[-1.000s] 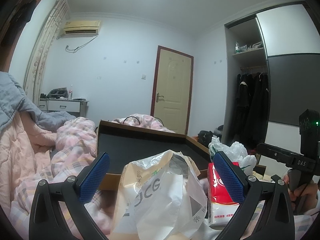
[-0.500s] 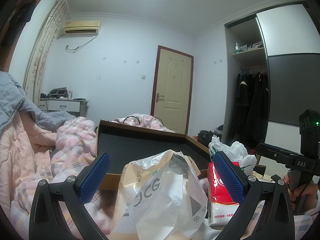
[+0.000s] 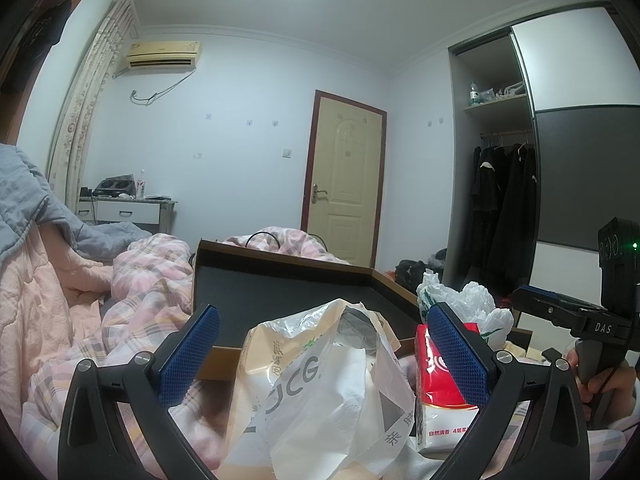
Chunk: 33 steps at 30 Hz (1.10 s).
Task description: Organize soft objects
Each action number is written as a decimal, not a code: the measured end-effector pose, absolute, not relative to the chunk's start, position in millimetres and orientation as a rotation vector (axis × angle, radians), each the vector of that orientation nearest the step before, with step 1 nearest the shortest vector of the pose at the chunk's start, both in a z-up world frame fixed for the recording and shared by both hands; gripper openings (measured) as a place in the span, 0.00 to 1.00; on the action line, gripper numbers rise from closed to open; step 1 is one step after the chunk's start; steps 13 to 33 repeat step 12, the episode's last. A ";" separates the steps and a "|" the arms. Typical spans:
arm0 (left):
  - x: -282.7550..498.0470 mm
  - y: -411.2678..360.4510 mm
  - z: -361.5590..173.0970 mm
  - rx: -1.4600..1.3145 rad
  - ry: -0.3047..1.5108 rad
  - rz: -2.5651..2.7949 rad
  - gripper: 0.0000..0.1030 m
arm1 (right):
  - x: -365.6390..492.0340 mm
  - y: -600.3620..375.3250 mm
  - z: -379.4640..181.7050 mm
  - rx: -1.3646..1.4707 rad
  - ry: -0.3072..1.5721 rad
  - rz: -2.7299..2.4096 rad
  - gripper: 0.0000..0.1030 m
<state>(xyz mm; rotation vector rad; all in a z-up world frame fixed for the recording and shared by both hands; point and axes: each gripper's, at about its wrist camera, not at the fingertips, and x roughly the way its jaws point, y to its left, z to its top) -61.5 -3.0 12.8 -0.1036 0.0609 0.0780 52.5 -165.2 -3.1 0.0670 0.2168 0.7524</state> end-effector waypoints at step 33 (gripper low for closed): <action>-61.7 -4.1 12.2 -0.101 0.064 0.073 1.00 | 52.3 -165.3 -4.1 0.066 0.219 0.753 0.89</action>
